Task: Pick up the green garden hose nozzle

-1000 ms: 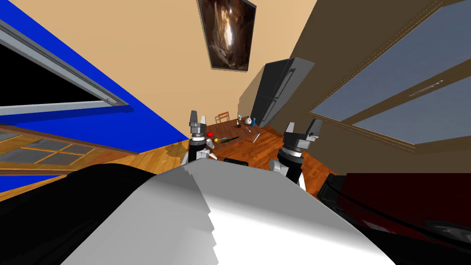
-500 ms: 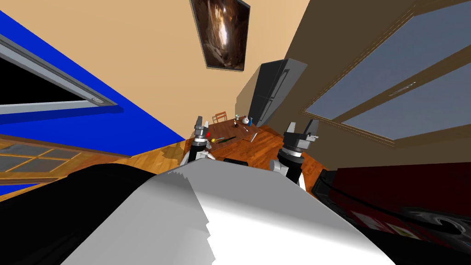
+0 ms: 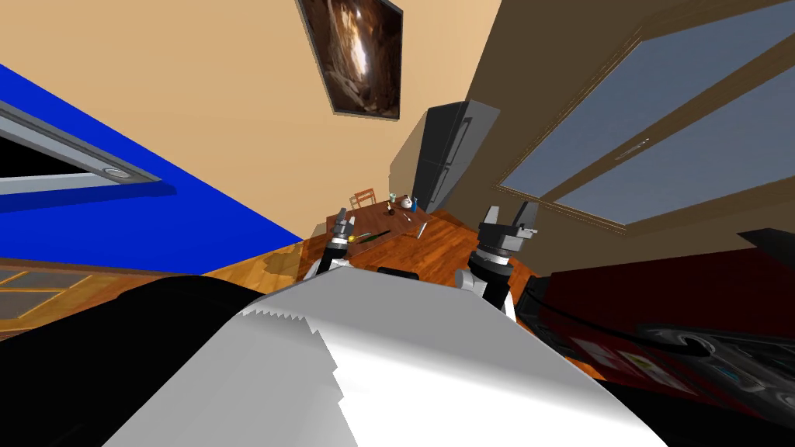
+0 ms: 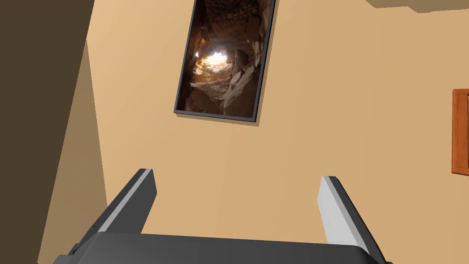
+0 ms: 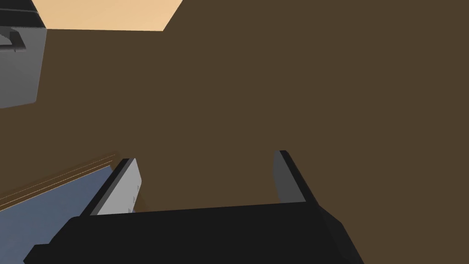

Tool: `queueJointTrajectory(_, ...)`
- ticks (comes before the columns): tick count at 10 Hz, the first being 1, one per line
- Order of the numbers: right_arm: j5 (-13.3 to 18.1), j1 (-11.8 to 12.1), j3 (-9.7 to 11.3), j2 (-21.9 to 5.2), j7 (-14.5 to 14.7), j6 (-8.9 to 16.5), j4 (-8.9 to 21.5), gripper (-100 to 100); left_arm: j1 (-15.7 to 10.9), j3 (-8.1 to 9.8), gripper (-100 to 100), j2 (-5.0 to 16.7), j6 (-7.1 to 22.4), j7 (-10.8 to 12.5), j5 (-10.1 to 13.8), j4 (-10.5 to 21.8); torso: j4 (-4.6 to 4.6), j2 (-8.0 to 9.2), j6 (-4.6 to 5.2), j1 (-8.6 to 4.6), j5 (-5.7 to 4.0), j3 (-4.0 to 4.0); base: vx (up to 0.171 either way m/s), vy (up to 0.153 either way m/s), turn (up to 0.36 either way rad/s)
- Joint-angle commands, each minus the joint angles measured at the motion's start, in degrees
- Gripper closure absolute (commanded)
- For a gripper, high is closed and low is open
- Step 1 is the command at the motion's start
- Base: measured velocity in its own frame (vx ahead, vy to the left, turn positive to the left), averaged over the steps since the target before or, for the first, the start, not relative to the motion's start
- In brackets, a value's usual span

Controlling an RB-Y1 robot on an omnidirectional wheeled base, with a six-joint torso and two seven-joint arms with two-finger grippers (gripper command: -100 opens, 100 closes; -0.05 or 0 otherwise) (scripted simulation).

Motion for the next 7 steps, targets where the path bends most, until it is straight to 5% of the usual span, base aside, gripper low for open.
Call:
queueJointTrajectory(1,0.00,0.00,0.00,0.00,0.00,0.00,0.00,0,0.56,0.05,-100,0.41,0.22,1.03,0.55,1.65,0.00,0.00,0.00,0.00,0.00,0.00,0.013,-0.081,-0.017)
queueJointTrajectory(7,0.00,0.00,-0.01,-0.01,0.00,0.00,0.00,0,1.90,1.52,-100,2.79,6.37,8.77,5.07,12.31,0.00,-0.03,0.00,0.26,0.05,-0.01,0.039,-0.092,-0.116)
